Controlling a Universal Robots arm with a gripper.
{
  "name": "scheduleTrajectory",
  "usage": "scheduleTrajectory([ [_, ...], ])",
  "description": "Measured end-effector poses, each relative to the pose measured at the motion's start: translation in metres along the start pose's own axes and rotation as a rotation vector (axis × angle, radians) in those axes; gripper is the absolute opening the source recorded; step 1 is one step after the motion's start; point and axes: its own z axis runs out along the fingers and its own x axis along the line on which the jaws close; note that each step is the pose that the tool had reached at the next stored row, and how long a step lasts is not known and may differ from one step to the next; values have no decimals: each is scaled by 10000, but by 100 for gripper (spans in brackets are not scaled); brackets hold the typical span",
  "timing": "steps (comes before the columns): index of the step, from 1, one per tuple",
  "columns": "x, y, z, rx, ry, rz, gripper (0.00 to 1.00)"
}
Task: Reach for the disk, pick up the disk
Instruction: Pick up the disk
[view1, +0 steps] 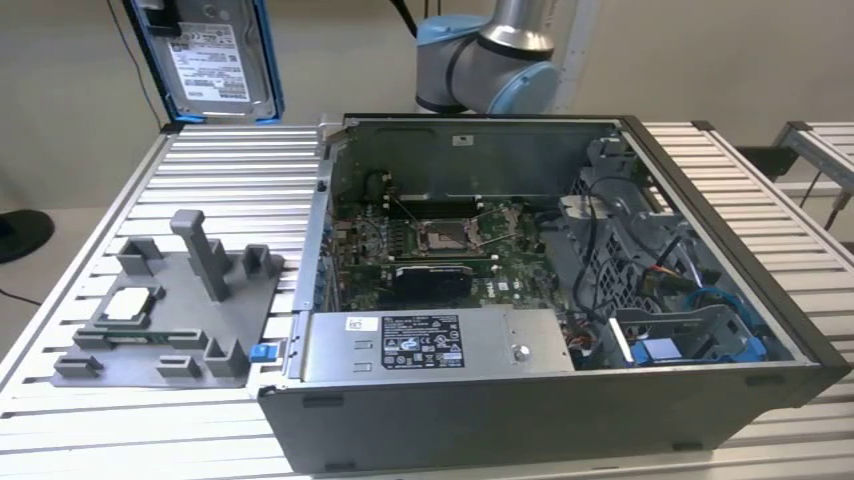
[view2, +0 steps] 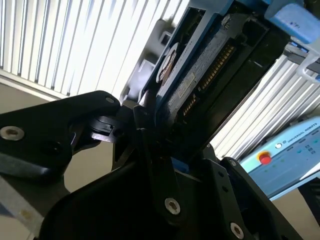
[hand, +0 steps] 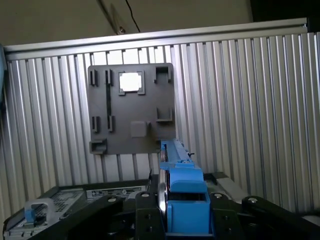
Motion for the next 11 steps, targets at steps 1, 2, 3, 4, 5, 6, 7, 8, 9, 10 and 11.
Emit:
scheduleTrajectory([
  [1,-3,-28,-1,-1,0,0,0],
  [2,-6,-54,-2,-1,-1,0,0],
  [3,-9,-82,-3,-2,0,-1,0],
  [4,-13,-109,-4,-3,0,0,0],
  [5,-16,-136,-6,-4,0,0,0],
  [6,-19,-163,-7,-5,0,1,0],
  [7,-22,-189,-8,-5,0,0,0],
  [8,-25,-215,-9,-6,0,0,0],
  [9,-29,-242,-10,-7,1,0,0],
  [10,-32,-268,-11,-7,1,0,0],
  [11,-35,-295,-12,-8,1,0,0],
])
